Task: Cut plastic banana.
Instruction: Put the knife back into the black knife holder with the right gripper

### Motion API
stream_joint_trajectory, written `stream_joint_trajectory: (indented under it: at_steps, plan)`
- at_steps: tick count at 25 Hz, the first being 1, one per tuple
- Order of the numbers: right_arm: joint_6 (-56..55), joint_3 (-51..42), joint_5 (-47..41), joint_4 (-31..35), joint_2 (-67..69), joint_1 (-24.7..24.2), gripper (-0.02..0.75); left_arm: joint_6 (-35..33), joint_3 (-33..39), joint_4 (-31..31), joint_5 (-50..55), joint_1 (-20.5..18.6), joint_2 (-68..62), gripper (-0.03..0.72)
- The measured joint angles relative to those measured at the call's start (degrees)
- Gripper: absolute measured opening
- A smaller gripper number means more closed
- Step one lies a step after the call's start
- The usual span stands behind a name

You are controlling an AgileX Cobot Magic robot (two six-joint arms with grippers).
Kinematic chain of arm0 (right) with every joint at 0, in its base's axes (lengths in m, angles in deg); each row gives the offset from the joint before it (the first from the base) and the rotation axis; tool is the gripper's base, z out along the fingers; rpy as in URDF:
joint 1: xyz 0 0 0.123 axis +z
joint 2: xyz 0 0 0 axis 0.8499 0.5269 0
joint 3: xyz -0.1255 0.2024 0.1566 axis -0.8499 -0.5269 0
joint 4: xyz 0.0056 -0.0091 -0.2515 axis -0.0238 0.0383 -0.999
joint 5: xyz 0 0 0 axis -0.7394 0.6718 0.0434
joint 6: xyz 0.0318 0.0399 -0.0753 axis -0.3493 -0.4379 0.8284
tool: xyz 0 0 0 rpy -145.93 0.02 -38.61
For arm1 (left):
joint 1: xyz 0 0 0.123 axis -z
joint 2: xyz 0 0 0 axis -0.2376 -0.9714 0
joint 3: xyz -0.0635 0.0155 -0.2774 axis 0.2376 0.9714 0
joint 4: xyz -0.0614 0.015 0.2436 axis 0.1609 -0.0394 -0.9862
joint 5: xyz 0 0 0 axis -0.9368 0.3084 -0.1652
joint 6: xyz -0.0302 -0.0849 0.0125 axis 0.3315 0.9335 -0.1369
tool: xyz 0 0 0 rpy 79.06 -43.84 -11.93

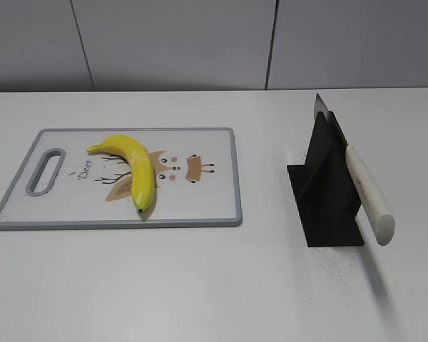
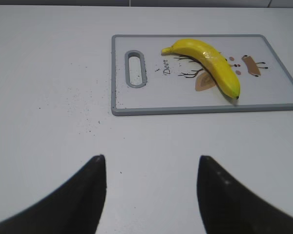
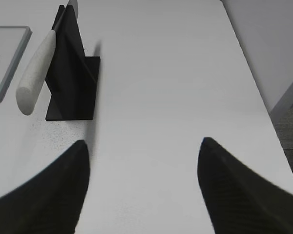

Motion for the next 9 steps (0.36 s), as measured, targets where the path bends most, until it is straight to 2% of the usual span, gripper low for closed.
stream_joint_trajectory:
  at_steps: [9]
  plan:
    - [0.00, 0.00, 0.00, 0.01, 0.00, -0.11, 0.520, 0.00, 0.00, 3.32, 0.00, 0.00, 0.00, 0.577]
